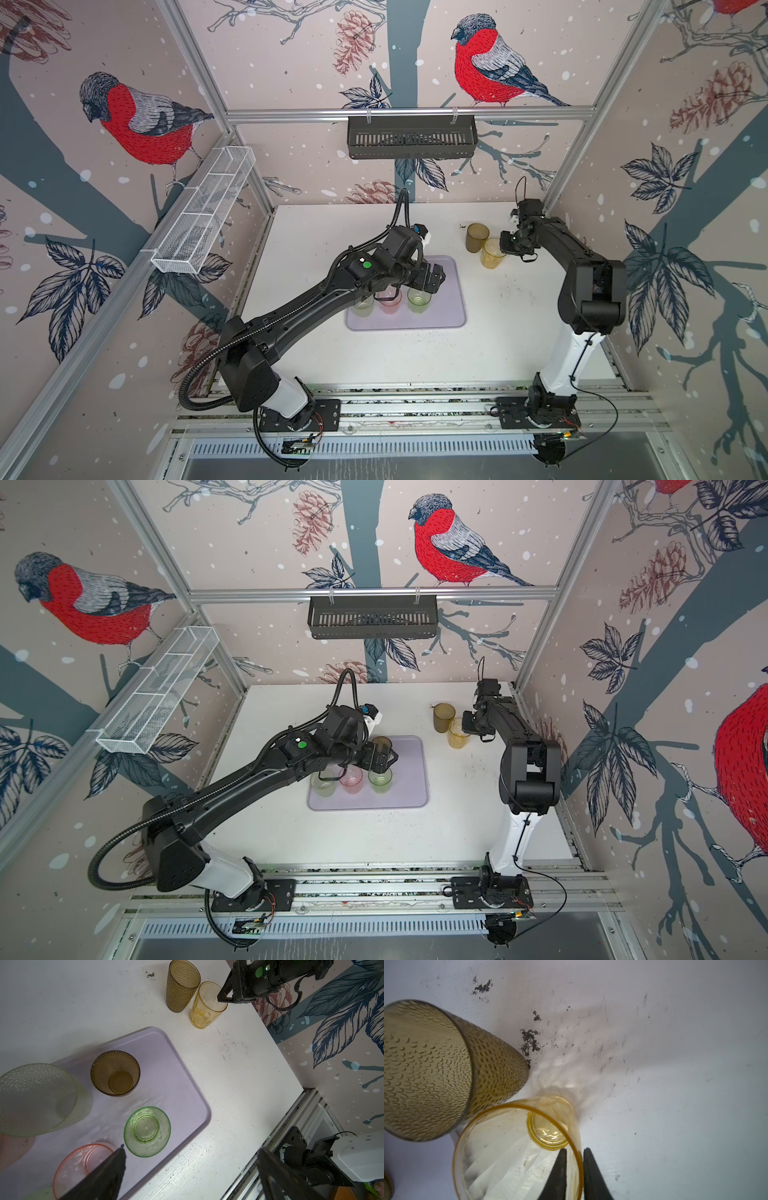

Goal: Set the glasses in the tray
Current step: 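Close the right gripper on the rim of the yellow cup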

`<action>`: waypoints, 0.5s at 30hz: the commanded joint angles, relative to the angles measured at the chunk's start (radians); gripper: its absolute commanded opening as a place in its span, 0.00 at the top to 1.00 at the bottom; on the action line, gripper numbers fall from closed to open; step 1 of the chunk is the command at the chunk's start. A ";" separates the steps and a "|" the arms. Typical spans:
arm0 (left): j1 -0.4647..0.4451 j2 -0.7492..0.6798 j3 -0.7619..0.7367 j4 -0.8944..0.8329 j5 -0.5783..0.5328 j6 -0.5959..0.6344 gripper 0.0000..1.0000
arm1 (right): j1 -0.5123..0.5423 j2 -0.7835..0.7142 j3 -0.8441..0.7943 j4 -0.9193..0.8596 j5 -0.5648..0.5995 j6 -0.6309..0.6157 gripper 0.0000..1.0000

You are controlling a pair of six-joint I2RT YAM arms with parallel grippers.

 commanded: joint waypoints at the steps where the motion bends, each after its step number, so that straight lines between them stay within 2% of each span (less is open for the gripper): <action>1: -0.003 -0.003 0.005 -0.009 -0.011 0.017 0.02 | -0.001 0.001 0.006 -0.015 0.013 -0.012 0.83; 15: -0.003 -0.012 -0.004 -0.002 -0.016 0.009 0.02 | -0.001 -0.008 -0.008 -0.015 0.019 -0.020 0.86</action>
